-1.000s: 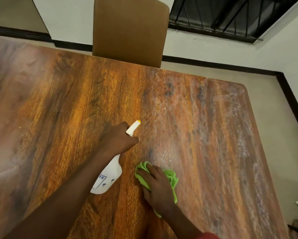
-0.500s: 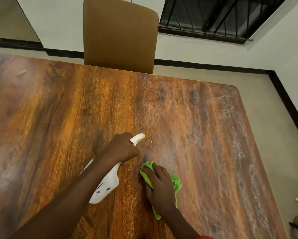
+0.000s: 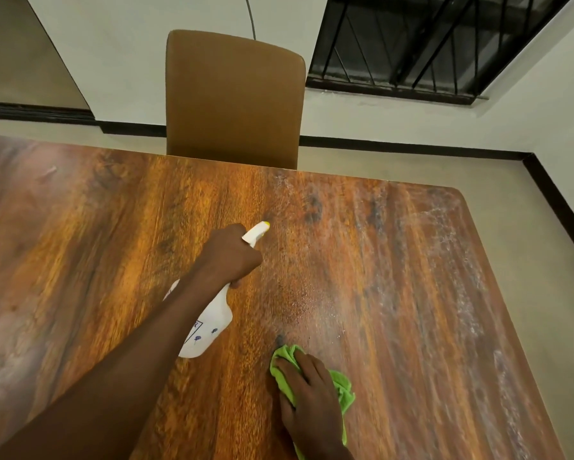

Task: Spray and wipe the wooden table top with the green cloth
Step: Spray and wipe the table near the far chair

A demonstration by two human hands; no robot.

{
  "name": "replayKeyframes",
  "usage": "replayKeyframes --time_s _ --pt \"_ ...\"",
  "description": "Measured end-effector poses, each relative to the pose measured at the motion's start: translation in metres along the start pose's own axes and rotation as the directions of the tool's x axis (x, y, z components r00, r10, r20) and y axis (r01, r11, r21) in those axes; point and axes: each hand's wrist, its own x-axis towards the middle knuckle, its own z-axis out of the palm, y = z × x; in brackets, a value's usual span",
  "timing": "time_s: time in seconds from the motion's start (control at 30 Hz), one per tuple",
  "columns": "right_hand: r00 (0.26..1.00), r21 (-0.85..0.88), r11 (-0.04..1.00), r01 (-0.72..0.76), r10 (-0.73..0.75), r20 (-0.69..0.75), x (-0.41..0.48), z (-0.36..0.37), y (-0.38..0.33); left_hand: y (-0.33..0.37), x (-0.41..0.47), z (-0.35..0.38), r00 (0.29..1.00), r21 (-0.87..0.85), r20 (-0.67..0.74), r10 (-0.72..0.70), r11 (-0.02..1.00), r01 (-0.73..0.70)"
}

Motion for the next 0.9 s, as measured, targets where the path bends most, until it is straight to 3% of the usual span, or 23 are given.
replayKeyframes --time_s 0.23,0.37,0.57,0.67,0.8,0.83,0.9 --pt "1.0 0.035 0.999 0.007 -0.007 0.005 0.009 0.003 0.006 0.003 0.005 -0.01 0.999 -0.043 -0.011 0.034 0.998 -0.035" --pt "0.99 -0.003 0.991 0.136 -0.136 0.034 0.037 -0.006 0.009 -0.011 -0.004 -0.008 0.999 -0.006 0.001 0.032 0.999 -0.032" --pt "0.997 0.029 0.998 -0.06 0.061 -0.051 0.118 -0.01 0.014 -0.033 -0.026 0.001 0.999 -0.001 0.039 0.022 1.0 -0.022" --pt "0.999 0.057 0.998 0.031 -0.031 -0.016 0.089 0.001 -0.005 -0.044 -0.031 0.003 0.999 -0.011 0.034 0.006 1.0 -0.006" --pt "0.961 0.113 0.962 0.25 -0.26 0.088 0.037 0.006 -0.008 -0.052 -0.03 0.004 1.0 0.004 0.017 -0.018 1.0 0.018" --pt "0.961 0.106 0.96 0.258 -0.267 0.077 0.046 0.005 -0.003 -0.051 -0.029 0.003 1.0 0.006 0.011 -0.017 1.0 0.017" --pt "0.99 0.079 0.987 0.142 -0.143 0.012 0.081 0.002 0.001 -0.051 -0.027 0.003 1.0 0.007 -0.001 -0.018 1.0 0.018"
